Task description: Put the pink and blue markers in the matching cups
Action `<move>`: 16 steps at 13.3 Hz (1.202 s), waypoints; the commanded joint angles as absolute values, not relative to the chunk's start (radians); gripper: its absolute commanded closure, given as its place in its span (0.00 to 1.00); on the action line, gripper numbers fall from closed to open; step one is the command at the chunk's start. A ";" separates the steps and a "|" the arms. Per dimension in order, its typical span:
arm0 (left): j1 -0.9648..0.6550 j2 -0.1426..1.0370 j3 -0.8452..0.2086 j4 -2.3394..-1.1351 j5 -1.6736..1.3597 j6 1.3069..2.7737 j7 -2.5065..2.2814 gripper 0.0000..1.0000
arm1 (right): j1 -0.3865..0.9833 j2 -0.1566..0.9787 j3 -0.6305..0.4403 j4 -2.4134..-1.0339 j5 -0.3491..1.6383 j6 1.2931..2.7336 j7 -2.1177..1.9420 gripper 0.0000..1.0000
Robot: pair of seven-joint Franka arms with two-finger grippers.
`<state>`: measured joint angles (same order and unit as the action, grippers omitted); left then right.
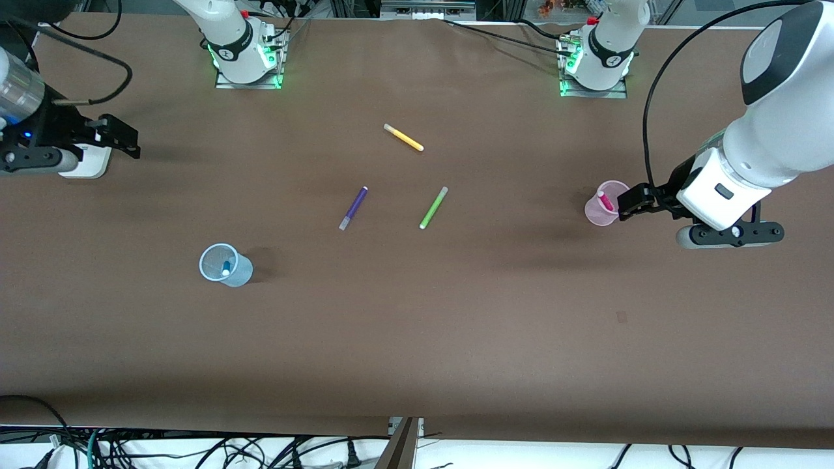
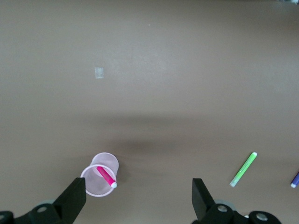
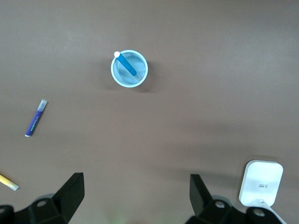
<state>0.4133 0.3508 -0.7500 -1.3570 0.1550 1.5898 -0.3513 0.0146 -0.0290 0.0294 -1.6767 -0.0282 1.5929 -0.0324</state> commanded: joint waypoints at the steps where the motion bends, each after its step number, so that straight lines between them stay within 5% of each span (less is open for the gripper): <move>1: 0.260 0.304 -0.598 -1.344 0.173 1.580 -0.296 0.00 | 0.003 -0.011 0.021 -1.645 -0.035 1.541 -0.012 0.00; 4: -0.071 0.273 -0.208 -1.318 0.089 1.574 -0.281 0.00 | 0.006 -0.002 0.021 -1.626 -0.012 1.511 0.075 0.00; 6: -0.147 0.267 -0.094 -1.318 0.057 1.574 -0.217 0.00 | 0.006 0.002 0.023 -1.626 -0.011 1.513 0.095 0.00; 11: -0.111 0.203 -0.087 -1.400 0.051 1.598 -0.111 0.00 | 0.006 0.018 0.021 -1.605 -0.011 1.512 0.094 0.00; 16: -0.084 -0.027 -0.084 -1.724 0.035 1.827 -0.037 0.00 | 0.006 0.018 0.023 -1.605 -0.009 1.513 0.094 0.00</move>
<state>-0.0898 0.1294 -0.0909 -1.5247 0.0571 1.7352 -0.0665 0.0094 0.0088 0.0190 -1.6337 -0.0230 1.5381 0.0794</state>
